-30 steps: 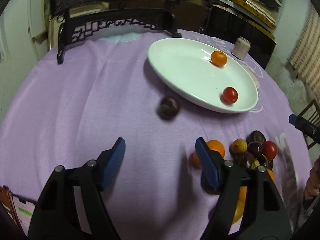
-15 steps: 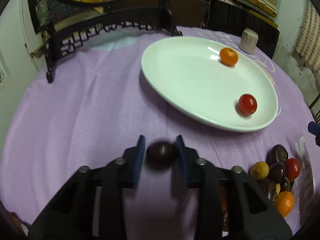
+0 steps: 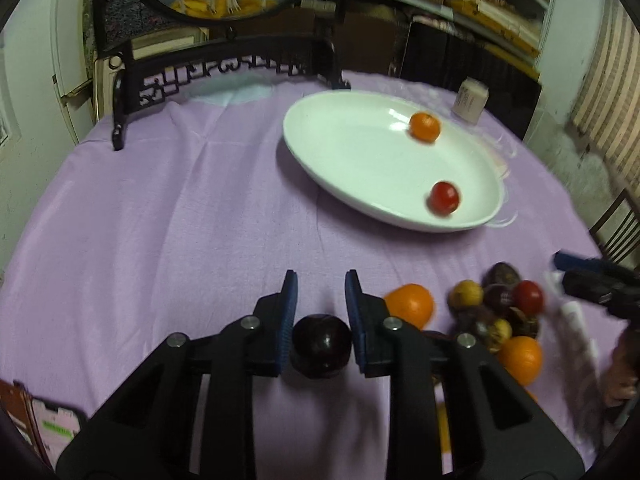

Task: Organize fruits
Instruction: 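Grasp a dark plum with the left gripper while the right gripper grasps a red tomato, then carry the plum and tomato to the white plate and release both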

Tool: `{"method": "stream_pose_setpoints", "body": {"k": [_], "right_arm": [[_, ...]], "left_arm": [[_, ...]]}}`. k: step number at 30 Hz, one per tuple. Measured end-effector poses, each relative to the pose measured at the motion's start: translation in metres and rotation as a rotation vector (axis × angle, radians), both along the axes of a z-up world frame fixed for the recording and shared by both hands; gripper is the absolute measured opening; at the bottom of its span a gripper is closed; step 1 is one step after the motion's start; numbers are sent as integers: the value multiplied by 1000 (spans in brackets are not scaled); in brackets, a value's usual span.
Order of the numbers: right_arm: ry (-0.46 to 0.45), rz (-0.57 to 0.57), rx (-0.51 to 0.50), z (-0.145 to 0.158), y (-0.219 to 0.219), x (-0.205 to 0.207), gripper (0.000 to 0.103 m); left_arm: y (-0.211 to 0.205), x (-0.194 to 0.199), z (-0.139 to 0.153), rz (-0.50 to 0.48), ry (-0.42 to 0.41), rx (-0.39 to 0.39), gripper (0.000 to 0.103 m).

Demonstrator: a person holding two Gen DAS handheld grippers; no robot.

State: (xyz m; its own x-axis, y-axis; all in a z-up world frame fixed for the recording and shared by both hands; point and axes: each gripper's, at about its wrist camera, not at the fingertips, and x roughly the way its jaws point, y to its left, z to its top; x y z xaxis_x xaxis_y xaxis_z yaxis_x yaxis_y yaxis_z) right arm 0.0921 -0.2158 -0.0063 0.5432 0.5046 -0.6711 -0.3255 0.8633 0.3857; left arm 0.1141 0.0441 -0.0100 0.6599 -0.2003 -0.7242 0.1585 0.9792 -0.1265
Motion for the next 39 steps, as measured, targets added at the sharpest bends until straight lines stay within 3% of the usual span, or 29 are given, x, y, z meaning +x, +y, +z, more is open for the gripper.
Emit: {"method": "stream_pose_setpoints", "body": {"k": [6, 13, 25, 31, 36, 39], "right_arm": [[40, 31, -68, -16, 14, -2, 59], [8, 50, -123, -22, 25, -8, 33], [-34, -6, -28, 0, -3, -5, 27], [44, 47, -65, -16, 6, 1, 27], [33, -11, -47, -10, -17, 2, 27], [2, -111, -65, -2, -49, 5, 27]], "left_arm": [[-3, -12, -2, -29, 13, -13, 25], [-7, -9, -8, -53, 40, -10, 25], [-15, -10, -8, -76, 35, -1, 25], [-18, -12, -8, -79, 29, 9, 25], [-17, -12, -8, -81, 31, 8, 25], [-18, -13, -8, -87, 31, 5, 25]]}}
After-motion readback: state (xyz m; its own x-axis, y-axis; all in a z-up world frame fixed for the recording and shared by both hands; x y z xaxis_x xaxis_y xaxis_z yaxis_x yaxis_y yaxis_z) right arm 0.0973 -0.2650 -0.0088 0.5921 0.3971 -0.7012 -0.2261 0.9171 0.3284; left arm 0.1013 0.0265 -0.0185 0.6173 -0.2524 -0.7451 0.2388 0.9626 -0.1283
